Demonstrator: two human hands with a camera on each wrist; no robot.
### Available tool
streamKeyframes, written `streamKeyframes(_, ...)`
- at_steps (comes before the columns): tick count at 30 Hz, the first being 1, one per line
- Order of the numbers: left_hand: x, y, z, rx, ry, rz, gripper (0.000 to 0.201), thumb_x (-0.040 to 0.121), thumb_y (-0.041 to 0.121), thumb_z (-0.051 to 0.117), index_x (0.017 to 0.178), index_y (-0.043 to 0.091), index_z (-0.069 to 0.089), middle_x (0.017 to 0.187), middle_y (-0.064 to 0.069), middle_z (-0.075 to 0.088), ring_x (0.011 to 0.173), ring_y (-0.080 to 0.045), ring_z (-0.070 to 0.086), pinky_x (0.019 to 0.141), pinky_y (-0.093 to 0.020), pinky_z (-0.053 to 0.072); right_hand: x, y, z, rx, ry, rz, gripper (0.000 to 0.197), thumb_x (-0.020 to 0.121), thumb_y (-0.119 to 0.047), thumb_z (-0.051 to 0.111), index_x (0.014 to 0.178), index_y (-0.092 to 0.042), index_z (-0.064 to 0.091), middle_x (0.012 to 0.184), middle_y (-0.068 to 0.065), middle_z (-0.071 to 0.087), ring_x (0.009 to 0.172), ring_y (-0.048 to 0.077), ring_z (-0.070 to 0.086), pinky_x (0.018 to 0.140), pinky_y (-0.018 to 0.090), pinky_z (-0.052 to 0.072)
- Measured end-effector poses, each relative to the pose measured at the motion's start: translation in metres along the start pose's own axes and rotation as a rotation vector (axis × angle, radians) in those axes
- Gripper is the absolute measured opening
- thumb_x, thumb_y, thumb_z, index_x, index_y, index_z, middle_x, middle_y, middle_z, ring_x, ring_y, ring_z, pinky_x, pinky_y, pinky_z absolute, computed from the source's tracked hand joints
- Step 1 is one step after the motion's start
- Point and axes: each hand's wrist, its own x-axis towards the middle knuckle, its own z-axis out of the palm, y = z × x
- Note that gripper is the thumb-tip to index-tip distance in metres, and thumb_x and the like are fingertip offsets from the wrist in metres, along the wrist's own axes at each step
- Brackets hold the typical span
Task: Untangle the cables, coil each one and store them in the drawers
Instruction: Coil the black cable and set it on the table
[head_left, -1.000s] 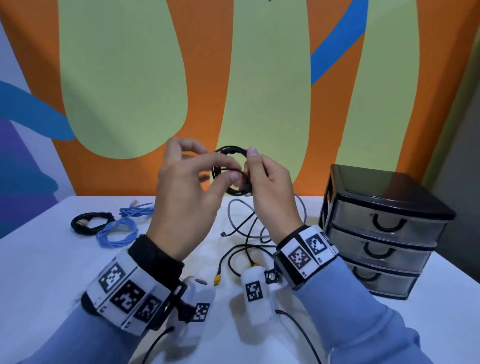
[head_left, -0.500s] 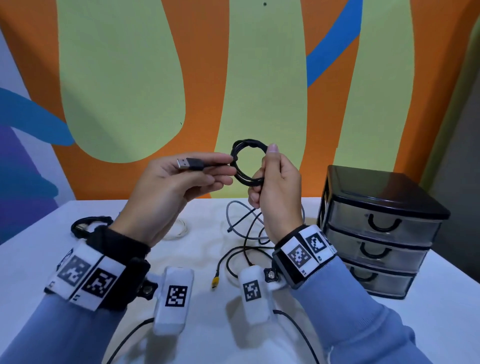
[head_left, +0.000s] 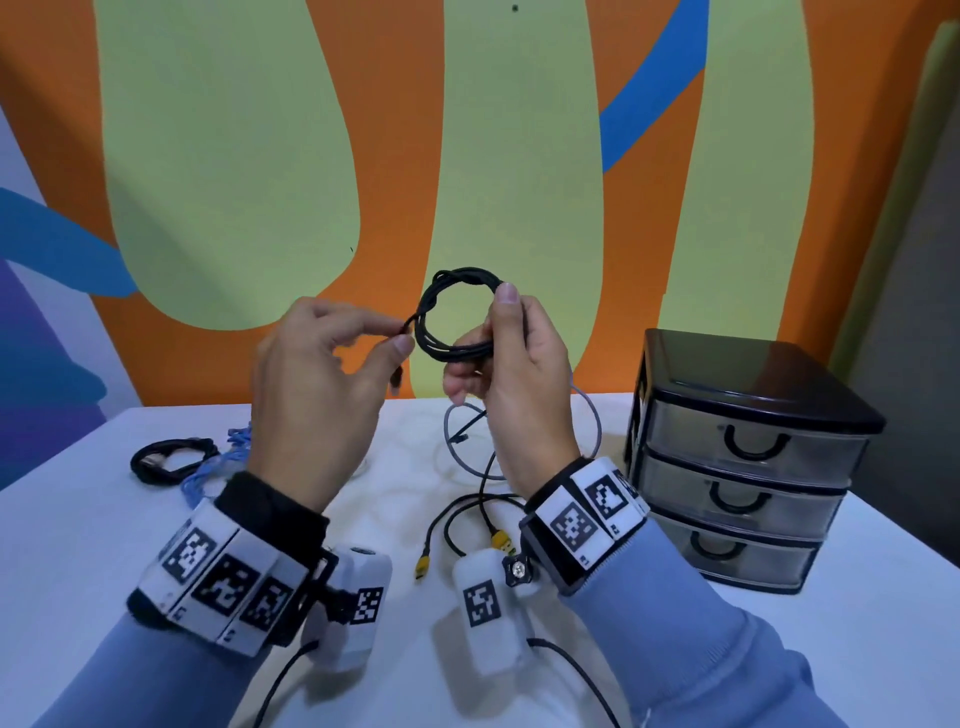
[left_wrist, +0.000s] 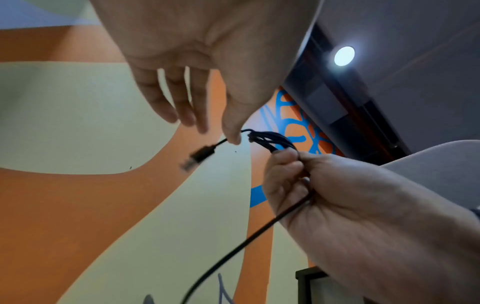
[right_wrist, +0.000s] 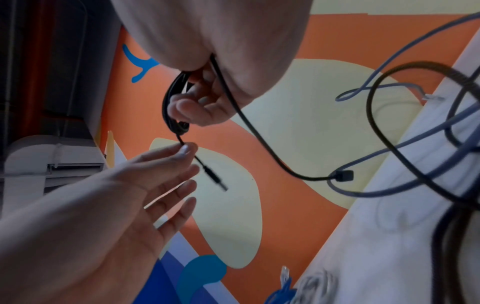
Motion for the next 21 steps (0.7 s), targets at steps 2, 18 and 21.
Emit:
streamKeyframes(2, 0.001, 0.000, 0.000, -0.140, 0.000, -0.115, 0.005, 0.095, 0.020, 0.079, 0.099, 0.021, 0.082, 0.087, 0.002, 0.079, 0.081, -0.014, 0.074, 0.082, -0.043, 0.063, -0.004, 0.003, 0.005, 0.007, -0.062, 0.014, 0.033, 0.114, -0.030, 0.041, 0.089, -0.009, 0.046, 0.064, 0.000, 0.061, 0.054, 0.023, 0.064, 0.049, 0.032, 0.053)
streamKeyframes(18, -0.001, 0.021, 0.003, -0.863, -0.087, -0.547, 0.033, 0.095, 0.005, 0.072, 0.127, 0.013, 0.068, 0.108, -0.013, 0.081, 0.094, -0.020, 0.065, 0.089, -0.032, 0.045, -0.003, 0.010, -0.003, -0.062, -0.124, 0.170, 0.034, 0.113, -0.037, 0.040, 0.093, -0.011, 0.048, 0.072, 0.021, 0.067, 0.057, 0.031, 0.067, 0.054, 0.032, 0.056)
streamKeyframes(21, 0.001, 0.017, 0.006, -0.979, -0.080, -0.619, 0.033, 0.097, 0.004, 0.068, 0.128, 0.015, 0.066, 0.108, -0.012, 0.079, 0.094, -0.020, 0.064, 0.092, -0.032, 0.044, -0.002, 0.010, -0.004, -0.019, -0.149, 0.219, 0.033, 0.113, -0.037, 0.040, 0.095, -0.010, 0.049, 0.072, 0.019, 0.067, 0.059, 0.030, 0.067, 0.056, 0.033, 0.056)
